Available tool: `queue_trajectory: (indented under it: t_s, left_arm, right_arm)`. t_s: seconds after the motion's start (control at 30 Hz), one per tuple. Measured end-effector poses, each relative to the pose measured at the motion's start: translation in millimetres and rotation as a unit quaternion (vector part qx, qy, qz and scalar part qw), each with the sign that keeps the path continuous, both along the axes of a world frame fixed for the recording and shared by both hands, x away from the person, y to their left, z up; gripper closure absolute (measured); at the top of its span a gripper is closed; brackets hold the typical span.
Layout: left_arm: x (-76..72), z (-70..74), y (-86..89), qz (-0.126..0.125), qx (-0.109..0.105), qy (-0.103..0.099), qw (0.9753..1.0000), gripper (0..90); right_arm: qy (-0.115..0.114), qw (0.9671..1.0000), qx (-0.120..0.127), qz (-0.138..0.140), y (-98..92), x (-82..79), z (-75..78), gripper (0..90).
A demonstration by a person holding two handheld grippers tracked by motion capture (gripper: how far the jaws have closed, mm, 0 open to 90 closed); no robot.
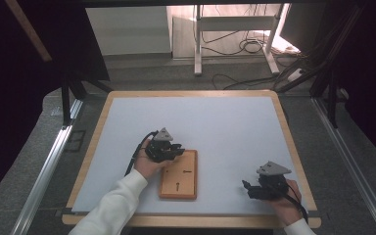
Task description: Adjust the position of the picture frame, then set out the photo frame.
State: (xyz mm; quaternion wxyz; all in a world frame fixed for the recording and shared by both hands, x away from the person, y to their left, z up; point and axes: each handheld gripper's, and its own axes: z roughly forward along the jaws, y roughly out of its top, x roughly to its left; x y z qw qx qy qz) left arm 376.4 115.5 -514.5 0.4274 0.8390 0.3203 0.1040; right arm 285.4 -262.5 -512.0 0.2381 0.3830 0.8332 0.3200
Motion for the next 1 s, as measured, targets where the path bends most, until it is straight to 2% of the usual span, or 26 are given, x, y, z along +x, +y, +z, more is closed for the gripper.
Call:
queue_trajectory:
  t_s: [0.03, 0.13, 0.23, 0.27, 0.33, 0.37, 0.47, 0.67, 0.8, 1.0]
  left_arm:
    - [-0.5, 1.2, 1.1, 0.003, -0.001, -0.002, 1.0000, 69.9]
    - [-3.6, 4.1, 4.8, 0.008, -0.009, -0.002, 0.9999, 55.4]
    - [-7.7, 4.1, 6.1, 0.002, 0.003, -0.008, 1.0000, 50.1]
    - [-8.5, 4.0, 6.2, 0.002, 0.007, -0.009, 0.9999, 44.1]
    - [-9.0, 4.4, 6.9, 0.001, 0.007, -0.005, 1.0000, 41.3]
    - [-9.1, 5.9, 8.9, 0.001, -0.004, 0.006, 1.0000, 38.3]
    - [-9.9, 7.4, 10.8, -0.002, -0.010, 0.015, 0.9998, 37.5]
    - [-10.6, 6.8, 14.8, -0.006, -0.004, 0.021, 0.9998, 28.7]
    - [-10.9, 6.1, 15.4, -0.002, -0.007, 0.025, 0.9997, 28.6]
    - [-10.0, 5.3, 15.7, -0.004, 0.000, 0.024, 0.9997, 29.0]
  right_arm:
    - [0.000, 1.0000, 0.000, 0.000, 0.0, 0.0, 0.0, 17.4]
    - [-0.004, 1.0000, 0.003, 0.004, 0.1, -0.4, 0.4, 17.4]
    - [-0.004, 1.0000, 0.003, 0.006, 1.9, -1.2, 0.2, 17.4]
    - [-0.005, 0.9999, 0.002, 0.009, 2.7, -1.4, -0.3, 17.4]
    - [-0.006, 0.9999, 0.002, 0.010, 2.9, -1.4, -0.4, 17.4]
    - [-0.007, 0.9999, 0.001, 0.011, 2.9, -1.5, -0.5, 17.4]
    - [-0.009, 0.9999, 0.000, 0.012, 2.1, -1.6, -0.7, 17.4]
    - [-0.009, 0.9999, -0.003, 0.014, 1.8, -2.0, -1.2, 17.4]
    - [-0.010, 0.9998, -0.004, 0.015, 2.6, -2.1, -1.9, 17.4]
    - [-0.011, 0.9998, -0.005, 0.019, 4.8, -1.5, -1.6, 17.4]
